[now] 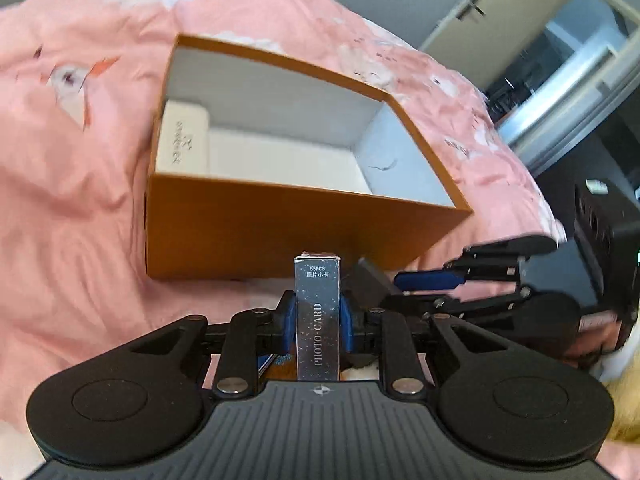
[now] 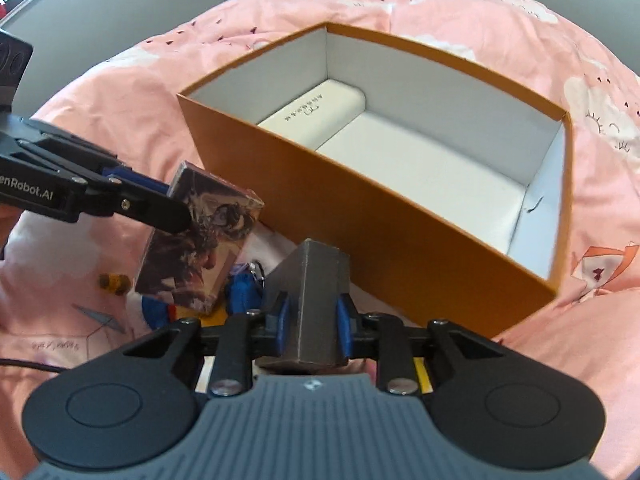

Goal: Organize objects
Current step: 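Carry both held boxes over the orange box with both grippers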

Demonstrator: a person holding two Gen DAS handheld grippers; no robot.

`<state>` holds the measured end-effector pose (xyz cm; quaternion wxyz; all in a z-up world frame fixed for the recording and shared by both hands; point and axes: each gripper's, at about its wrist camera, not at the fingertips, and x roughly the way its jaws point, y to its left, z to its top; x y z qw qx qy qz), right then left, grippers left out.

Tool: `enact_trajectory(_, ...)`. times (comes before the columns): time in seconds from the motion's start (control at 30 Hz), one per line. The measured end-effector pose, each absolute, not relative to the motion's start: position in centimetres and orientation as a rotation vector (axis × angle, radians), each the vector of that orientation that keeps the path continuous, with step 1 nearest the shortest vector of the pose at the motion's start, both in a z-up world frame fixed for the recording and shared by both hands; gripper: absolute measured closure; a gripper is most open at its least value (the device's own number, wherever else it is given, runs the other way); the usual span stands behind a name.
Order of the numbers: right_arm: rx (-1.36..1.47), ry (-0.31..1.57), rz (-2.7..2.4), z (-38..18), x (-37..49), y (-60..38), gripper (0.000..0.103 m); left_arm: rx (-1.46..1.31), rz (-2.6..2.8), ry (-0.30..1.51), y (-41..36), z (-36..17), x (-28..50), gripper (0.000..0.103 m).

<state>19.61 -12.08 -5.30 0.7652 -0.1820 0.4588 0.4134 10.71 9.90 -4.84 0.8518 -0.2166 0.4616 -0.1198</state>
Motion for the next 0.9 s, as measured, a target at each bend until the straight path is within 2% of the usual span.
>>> enact_trajectory(0.13, -0.317, 1.037, 0.88, -6.3, 20.7, -11.9, 0.077, -0.453, -0.191, 0.987, 9.9, -5.8, 11.5, 0.074)
enact_trajectory(0.23, -0.225, 1.089, 0.86, -7.0, 22.2, -12.2, 0.068, -0.478, -0.185, 0.992, 10.2, -6.5, 11.6, 0.073)
enact_trajectory(0.53, -0.039, 1.246, 0.804, -9.8, 24.6, -13.8, 0.053, -0.478, -0.174, 0.975, 9.7, -7.0, 11.3, 0.073)
enact_trajectory(0.57, -0.024, 1.26, 0.8, -9.8, 24.7, -14.0, 0.054, -0.471, -0.177, 0.97, 9.6, -6.9, 11.2, 0.073)
enact_trajectory(0.6, -0.005, 1.271, 0.806, -9.9, 24.7, -14.0, 0.06, -0.465, -0.18, 0.966, 9.5, -6.8, 11.1, 0.074)
enact_trajectory(0.7, -0.004, 1.265, 0.811, -9.1, 23.9, -14.1, 0.064, -0.458, -0.184, 0.951, 9.4, -6.3, 10.6, 0.075)
enact_trajectory(0.9, -0.111, 1.111, 0.798, -4.9, 20.8, -14.0, 0.067, -0.41, -0.189, 0.89, 8.8, -4.0, 9.4, 0.078)
